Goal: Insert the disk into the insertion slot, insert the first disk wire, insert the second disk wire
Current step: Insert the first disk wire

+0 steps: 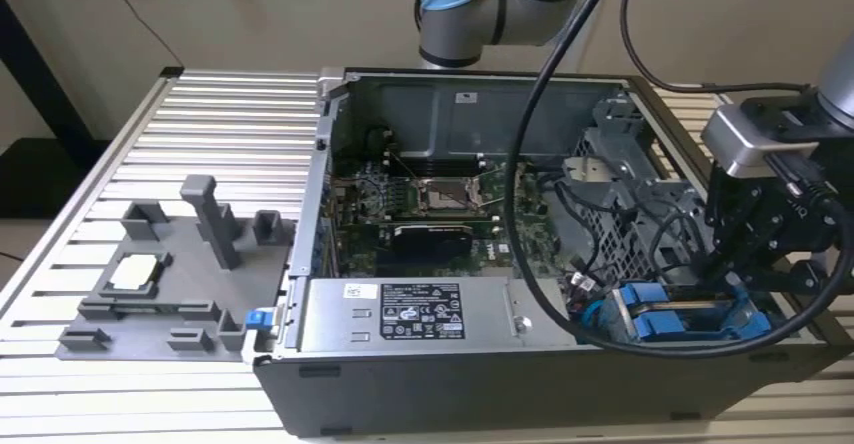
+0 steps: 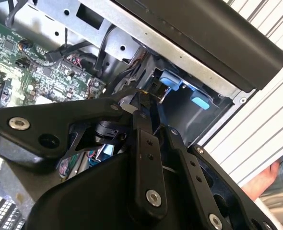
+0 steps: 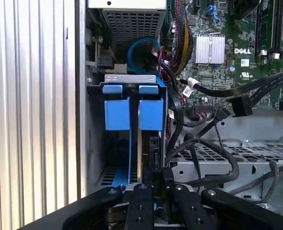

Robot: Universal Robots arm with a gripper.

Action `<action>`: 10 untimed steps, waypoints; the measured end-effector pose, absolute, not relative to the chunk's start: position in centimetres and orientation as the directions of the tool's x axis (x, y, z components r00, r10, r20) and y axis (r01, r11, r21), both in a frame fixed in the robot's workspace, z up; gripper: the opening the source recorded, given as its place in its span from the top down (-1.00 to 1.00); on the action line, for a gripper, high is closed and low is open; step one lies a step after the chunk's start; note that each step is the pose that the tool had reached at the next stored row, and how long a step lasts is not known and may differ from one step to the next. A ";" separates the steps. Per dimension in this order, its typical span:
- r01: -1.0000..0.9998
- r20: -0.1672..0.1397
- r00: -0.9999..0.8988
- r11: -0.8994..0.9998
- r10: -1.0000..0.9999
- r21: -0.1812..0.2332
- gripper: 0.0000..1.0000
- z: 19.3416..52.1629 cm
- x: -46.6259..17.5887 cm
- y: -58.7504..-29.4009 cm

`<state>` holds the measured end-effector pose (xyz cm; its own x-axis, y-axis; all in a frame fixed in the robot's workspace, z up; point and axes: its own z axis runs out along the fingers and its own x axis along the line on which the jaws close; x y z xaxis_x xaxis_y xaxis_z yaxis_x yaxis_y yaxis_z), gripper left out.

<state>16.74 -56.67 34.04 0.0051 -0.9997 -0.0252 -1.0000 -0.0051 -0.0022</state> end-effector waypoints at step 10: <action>-1.000 -0.024 -0.001 0.001 -1.000 -0.002 0.62 33.2 16.7 -56.6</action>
<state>16.73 -56.62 33.24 -0.0005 -0.9997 -0.0236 -1.0000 0.0006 -0.0022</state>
